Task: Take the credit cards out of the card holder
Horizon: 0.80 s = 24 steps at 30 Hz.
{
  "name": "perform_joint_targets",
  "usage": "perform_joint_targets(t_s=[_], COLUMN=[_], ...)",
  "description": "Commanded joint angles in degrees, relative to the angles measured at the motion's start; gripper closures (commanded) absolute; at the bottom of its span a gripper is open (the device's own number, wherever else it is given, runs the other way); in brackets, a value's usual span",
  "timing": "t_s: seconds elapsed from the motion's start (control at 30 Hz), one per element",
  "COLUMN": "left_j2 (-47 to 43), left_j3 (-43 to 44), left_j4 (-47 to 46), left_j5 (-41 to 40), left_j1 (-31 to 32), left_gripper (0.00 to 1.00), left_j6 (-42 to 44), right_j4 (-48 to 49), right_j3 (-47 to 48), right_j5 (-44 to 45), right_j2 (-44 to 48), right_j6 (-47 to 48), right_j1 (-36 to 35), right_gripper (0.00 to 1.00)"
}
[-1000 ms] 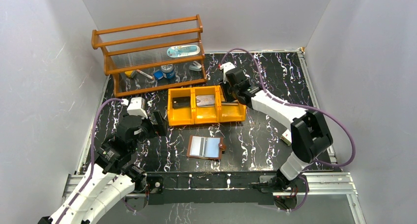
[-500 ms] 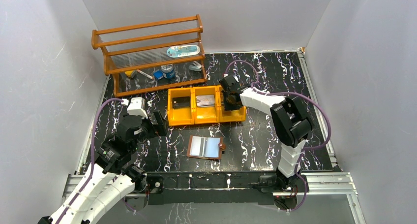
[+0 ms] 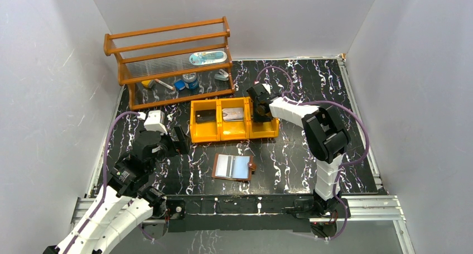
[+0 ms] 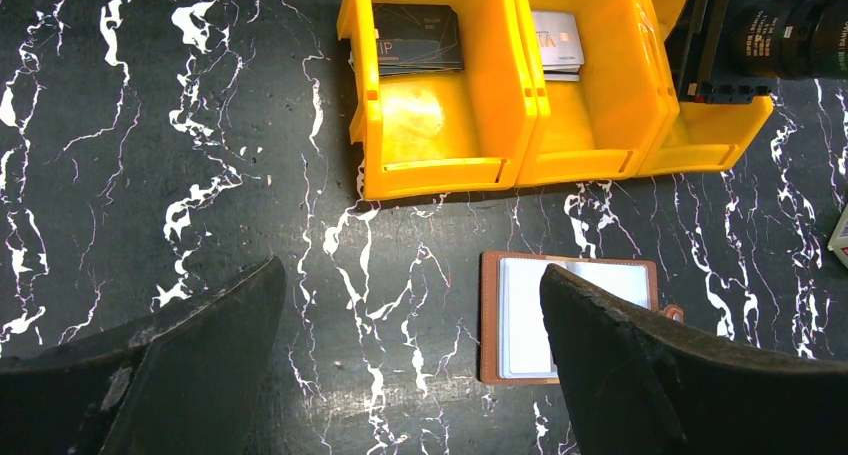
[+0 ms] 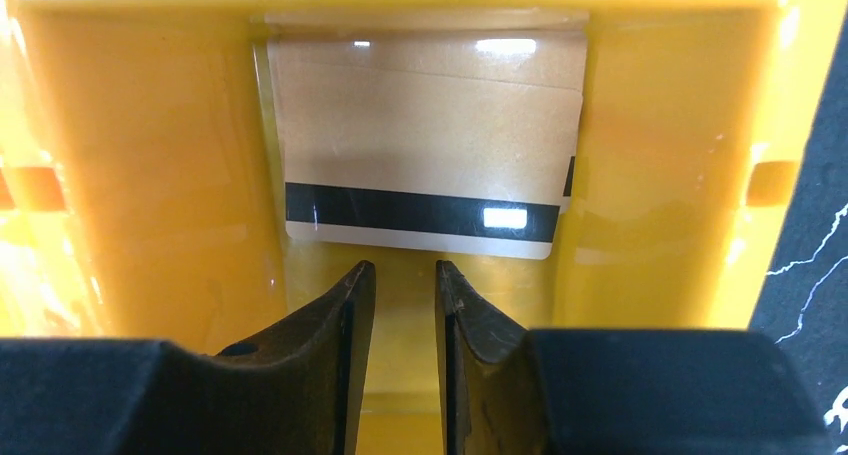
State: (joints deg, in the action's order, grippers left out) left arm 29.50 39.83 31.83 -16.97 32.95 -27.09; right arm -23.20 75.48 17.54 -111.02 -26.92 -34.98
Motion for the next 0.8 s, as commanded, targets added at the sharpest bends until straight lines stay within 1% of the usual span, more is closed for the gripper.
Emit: perform_joint_targets(t_s=[0.0, 0.33, 0.63, 0.77], left_j2=[-0.49, -0.44, -0.32, -0.08], left_j3=[-0.28, -0.25, -0.24, -0.28], left_j4=[0.75, 0.72, 0.70, 0.75], left_j5=[-0.78, -0.79, -0.73, -0.69], left_j1=[-0.15, -0.12, -0.13, -0.11], left_gripper=[0.02, 0.02, 0.02, 0.02], left_j6=[0.33, 0.37, 0.37, 0.37], right_j4=[2.87, 7.63, 6.44, 5.72], right_j3=[2.27, 1.08, 1.51, 1.63], right_j5=[3.16, 4.50, 6.22, 3.16], right_j2=[-0.38, -0.95, -0.08, 2.90], right_j6=[-0.78, -0.33, 1.03, 1.60], right_j1=[0.12, 0.10, 0.13, 0.13], right_gripper=[0.63, 0.63, 0.61, 0.60])
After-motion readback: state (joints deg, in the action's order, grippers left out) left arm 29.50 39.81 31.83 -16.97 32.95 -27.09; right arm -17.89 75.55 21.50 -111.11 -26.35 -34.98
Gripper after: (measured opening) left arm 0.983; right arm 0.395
